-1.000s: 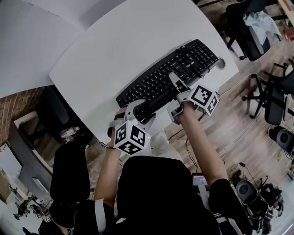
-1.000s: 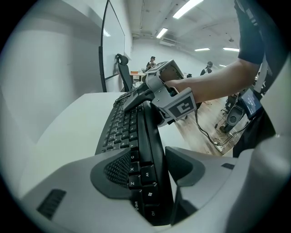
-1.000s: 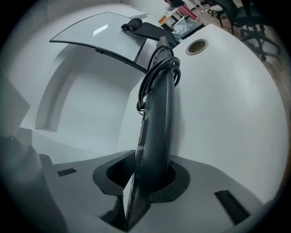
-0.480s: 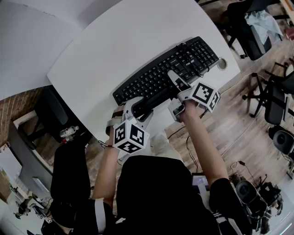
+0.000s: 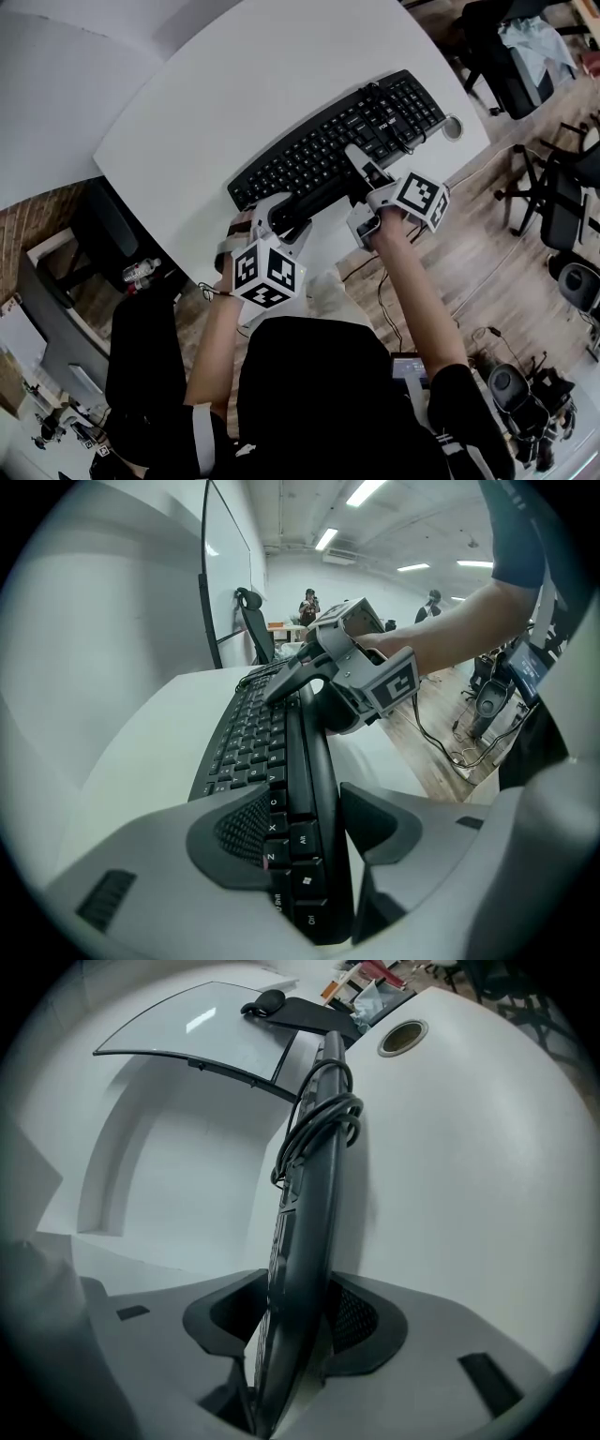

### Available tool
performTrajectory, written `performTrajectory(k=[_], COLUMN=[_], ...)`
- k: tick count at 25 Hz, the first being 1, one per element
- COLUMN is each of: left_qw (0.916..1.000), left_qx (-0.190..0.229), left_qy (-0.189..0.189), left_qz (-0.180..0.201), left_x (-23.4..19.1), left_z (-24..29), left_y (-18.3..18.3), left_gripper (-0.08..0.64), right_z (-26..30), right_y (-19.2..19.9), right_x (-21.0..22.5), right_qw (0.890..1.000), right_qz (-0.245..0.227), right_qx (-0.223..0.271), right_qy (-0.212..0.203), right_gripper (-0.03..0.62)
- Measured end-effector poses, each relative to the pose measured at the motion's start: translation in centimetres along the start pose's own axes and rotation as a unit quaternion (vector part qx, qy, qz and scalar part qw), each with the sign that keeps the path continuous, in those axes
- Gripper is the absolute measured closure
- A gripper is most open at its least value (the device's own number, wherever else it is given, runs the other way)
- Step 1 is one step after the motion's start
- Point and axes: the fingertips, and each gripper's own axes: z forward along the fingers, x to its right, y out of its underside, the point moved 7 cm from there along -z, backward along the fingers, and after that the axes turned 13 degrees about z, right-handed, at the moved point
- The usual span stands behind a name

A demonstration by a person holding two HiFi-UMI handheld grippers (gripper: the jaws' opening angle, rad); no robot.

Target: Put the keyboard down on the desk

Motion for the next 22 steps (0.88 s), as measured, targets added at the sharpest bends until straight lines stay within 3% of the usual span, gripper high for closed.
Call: performTrajectory(k=[17, 18, 19, 20, 22], left_qw=[0.9997, 0.9994, 0.9987, 0.9979, 0.9974], left_qx=[-0.012, -0.008, -0.005, -0.007, -0.012], left_qy=[-0.018, -0.031, -0.05, -0.065, -0.071], left_qz=[-0.008, -0.012, -0.011, -0.003, 0.008], left_x=[0.3, 0.0, -0.5, -0.8, -1.1], left_z=[2.5, 2.5, 2.3, 2.2, 2.3], left_y=[1.7, 1.9, 2.0, 2.0, 1.9], left_gripper=[0.331, 0.356, 0.486, 0.549, 0.549], right_z=[-3.2, -3.3, -3.5, -3.7, -3.8], right_y=[-0.5, -0.6, -0.6, -0.7, -0.9], right_x=[3.0, 3.2, 3.4, 3.5, 3.6], right_qw=[1.0, 0.999, 0.999, 0.999, 0.999], right_qz=[0.029, 0.03, 0.033, 0.036, 0.037], right_qx=[0.002, 0.001, 0.003, 0.005, 0.007], right_qy=[0.012, 0.015, 0.017, 0.016, 0.015], right_gripper=[0.396, 0.396, 0.402, 0.402, 0.402])
